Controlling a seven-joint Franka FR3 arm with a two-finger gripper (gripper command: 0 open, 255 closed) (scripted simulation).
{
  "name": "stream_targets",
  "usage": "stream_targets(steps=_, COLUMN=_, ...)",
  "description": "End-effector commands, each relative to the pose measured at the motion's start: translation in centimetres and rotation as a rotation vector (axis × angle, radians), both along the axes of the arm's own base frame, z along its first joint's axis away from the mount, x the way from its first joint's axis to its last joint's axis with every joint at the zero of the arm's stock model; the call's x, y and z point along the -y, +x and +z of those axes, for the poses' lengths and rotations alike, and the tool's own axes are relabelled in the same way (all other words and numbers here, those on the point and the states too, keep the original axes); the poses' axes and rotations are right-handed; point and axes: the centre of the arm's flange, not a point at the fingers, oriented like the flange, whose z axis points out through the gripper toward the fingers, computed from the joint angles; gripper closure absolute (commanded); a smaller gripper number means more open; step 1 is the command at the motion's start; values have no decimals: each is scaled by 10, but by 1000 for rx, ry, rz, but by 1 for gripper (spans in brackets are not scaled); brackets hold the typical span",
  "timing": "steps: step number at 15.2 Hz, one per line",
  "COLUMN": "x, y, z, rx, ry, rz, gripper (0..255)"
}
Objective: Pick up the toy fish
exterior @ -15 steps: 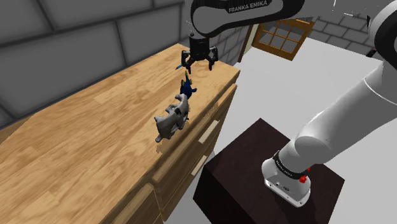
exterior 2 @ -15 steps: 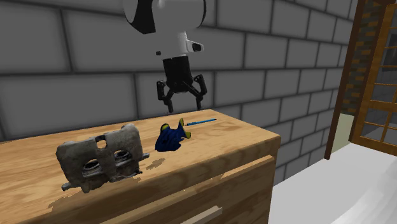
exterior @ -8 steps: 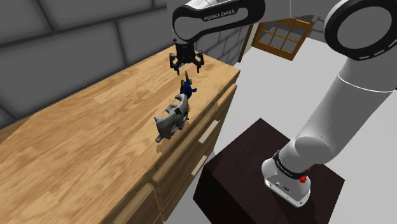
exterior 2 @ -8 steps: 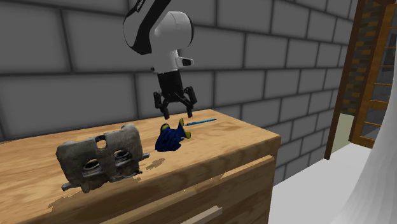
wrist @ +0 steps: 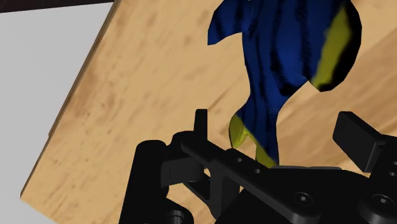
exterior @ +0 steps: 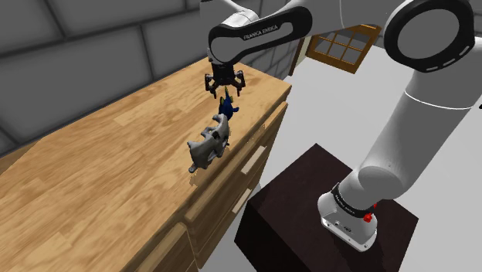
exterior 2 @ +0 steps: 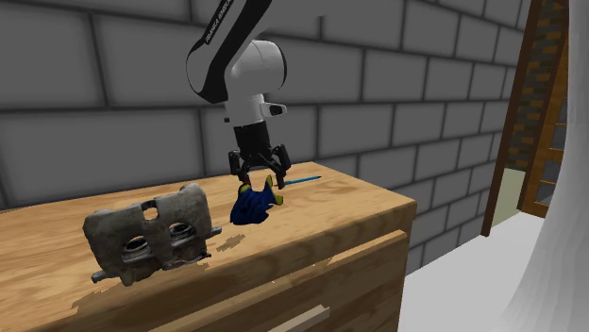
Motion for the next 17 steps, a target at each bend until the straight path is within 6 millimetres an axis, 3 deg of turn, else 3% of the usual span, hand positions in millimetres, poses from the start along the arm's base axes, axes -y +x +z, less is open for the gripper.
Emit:
stream_targets(steps=1, x=0, y=0, z=-2, rx=1, ry=0, rz=0, gripper=255)
stream_targets(steps=10, x=0, y=0, z=-1, rx=1, ry=0, rz=0, gripper=255)
stream_targets(steps=17, x=0, y=0, z=36, rx=1, ry=0, rz=0, gripper=255)
